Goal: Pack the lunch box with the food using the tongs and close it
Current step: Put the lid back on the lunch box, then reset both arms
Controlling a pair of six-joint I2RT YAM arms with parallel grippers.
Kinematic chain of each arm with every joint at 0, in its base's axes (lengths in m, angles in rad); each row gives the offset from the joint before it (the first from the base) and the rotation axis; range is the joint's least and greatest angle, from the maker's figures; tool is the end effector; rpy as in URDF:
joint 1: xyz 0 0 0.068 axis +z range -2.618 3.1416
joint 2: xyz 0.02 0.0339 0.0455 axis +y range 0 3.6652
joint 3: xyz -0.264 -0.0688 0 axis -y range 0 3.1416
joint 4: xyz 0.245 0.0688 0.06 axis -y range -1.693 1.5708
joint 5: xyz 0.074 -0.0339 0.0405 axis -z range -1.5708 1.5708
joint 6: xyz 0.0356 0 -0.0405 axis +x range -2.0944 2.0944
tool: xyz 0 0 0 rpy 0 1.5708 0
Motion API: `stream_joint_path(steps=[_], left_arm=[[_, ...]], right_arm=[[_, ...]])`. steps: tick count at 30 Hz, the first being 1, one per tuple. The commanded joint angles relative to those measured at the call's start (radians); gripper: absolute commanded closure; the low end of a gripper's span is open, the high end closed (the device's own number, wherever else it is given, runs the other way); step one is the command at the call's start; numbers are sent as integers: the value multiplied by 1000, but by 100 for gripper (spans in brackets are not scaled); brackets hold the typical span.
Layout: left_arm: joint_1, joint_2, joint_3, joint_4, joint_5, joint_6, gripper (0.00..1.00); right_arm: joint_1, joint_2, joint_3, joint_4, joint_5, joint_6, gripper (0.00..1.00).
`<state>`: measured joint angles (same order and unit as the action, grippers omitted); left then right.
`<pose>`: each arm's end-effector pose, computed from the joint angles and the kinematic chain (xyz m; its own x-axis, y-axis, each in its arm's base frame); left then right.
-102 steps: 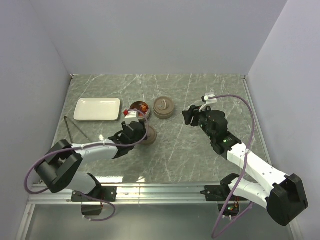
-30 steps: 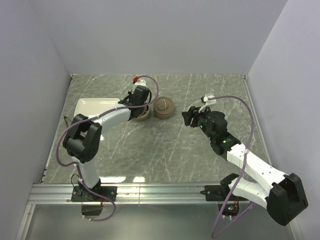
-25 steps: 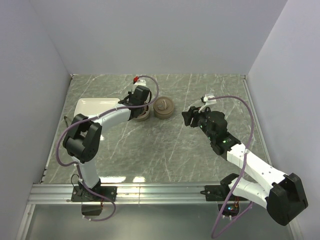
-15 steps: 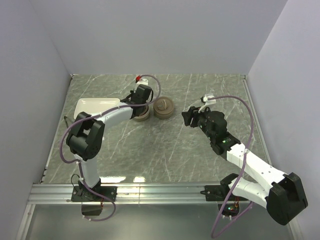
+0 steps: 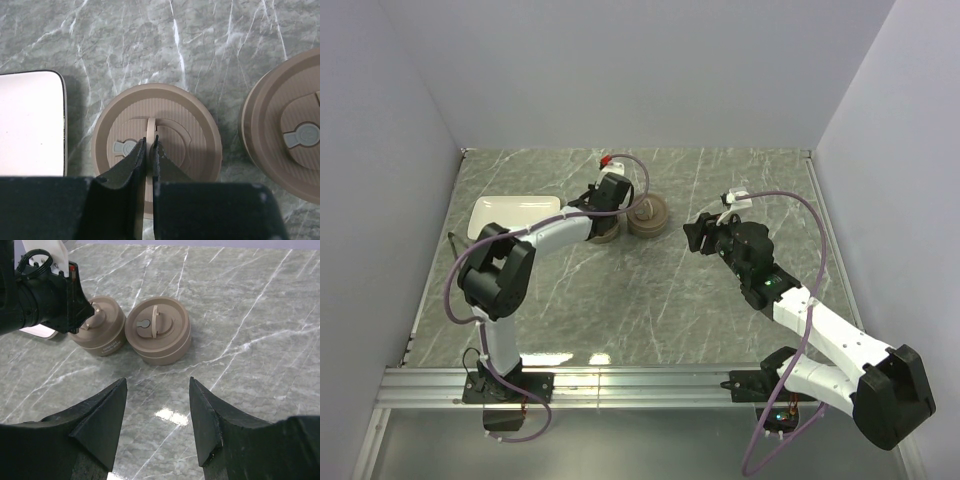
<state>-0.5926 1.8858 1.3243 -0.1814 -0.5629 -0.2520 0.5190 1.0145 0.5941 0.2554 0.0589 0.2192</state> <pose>0.3572 -0.2176 0.2144 -0.5799 0.1362 -0.8033 0.0018 0.9861 0.1659 0.2067 0.1156 0.2745 -0.2359 0.1152 -0.9649 -0.4031 0.8919 0.2051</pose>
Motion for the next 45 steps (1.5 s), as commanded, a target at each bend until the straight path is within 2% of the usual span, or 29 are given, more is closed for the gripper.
stream_joint_path(steps=[1, 9, 16, 18, 19, 22, 23, 25, 28, 34, 39, 45], left_arm=[[-7, 29, 44, -18, 14, 7, 100], [-7, 56, 47, -39, 44, -3, 100], [-7, 7, 1, -15, 54, -15, 100], [-7, -16, -5, -10, 52, -20, 91], [-7, -22, -8, -10, 51, -23, 82], [-7, -45, -19, -6, 35, -30, 65], [-7, -51, -22, -4, 25, -30, 53], [-9, -66, -31, 2, 12, -33, 38], [-15, -103, -59, 32, -22, -38, 23], [-42, -286, -183, 186, -96, -17, 6], [-52, -585, -407, 446, -158, 0, 2], [-49, -996, -654, 597, -203, 34, 0]], right_arm=[[-7, 1, 1, 42, 1, 0, 40], [-5, 2, 0, 42, 2, 0, 40], [-7, 2, 1, 42, 1, 0, 39], [-5, 4, 1, 42, 2, 2, 39], [-5, 4, 1, 42, 2, 2, 39], [-7, 6, 1, 39, 2, 2, 39], [-5, 4, 1, 39, 4, 2, 39], [-7, -1, 1, 39, 9, 2, 39], [-7, -11, -4, 39, 18, 3, 39], [-13, -40, -17, 36, 73, 6, 37], [-56, -60, -34, 39, 99, 23, 37], [-80, -129, -45, 18, 127, 37, 36]])
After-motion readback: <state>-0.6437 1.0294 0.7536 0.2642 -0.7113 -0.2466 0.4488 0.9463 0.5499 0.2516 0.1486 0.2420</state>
